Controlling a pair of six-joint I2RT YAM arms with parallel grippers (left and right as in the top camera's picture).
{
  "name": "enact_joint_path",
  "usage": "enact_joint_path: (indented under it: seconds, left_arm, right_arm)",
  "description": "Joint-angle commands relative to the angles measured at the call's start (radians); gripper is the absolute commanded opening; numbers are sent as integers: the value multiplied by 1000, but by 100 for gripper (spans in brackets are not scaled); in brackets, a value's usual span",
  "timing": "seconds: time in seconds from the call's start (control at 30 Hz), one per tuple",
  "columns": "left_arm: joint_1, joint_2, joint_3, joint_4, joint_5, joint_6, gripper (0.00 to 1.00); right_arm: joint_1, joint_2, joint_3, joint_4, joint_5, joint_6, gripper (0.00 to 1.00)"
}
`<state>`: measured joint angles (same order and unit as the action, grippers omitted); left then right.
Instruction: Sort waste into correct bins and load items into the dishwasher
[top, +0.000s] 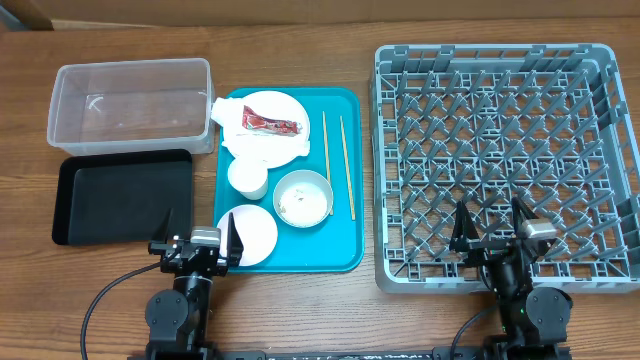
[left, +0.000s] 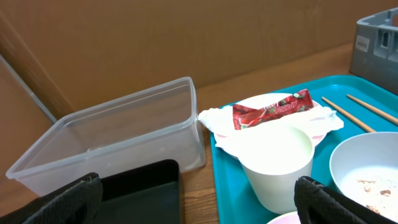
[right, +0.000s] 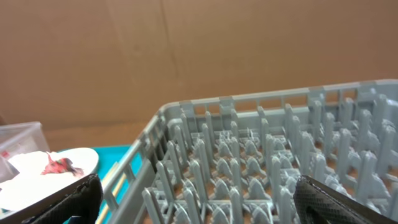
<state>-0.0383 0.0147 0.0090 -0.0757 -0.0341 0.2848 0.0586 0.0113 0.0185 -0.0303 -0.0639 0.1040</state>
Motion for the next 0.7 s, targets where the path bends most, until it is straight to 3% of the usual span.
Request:
enact_joint_path:
  seconds: [0.0,0.27,0.4,0.5,0.6,0.67]
  left_arm:
    - [6,-8,-3,8,63,16,100]
    - [6,1,94,148,113,-249,100]
    - [6,95,249,132,113,-262,99]
    - [6,261,428,79,128,-253,100]
    - [6,605,760,-53,251,-176,100]
    - [5,738,891,-123,288,-176,100]
  right_arm:
    - [-6,-8,-6,55,-76,0,100]
    - [-8,23,187,-46,-95,-34,100]
    - [-8,122,339,-143,-95,-91,100]
    - [-8,248,485,-230,-94,-139,100]
    - [-8,473,718,-349,-79,-139,100]
    - [-8,550,793,-398,-64,-139,100]
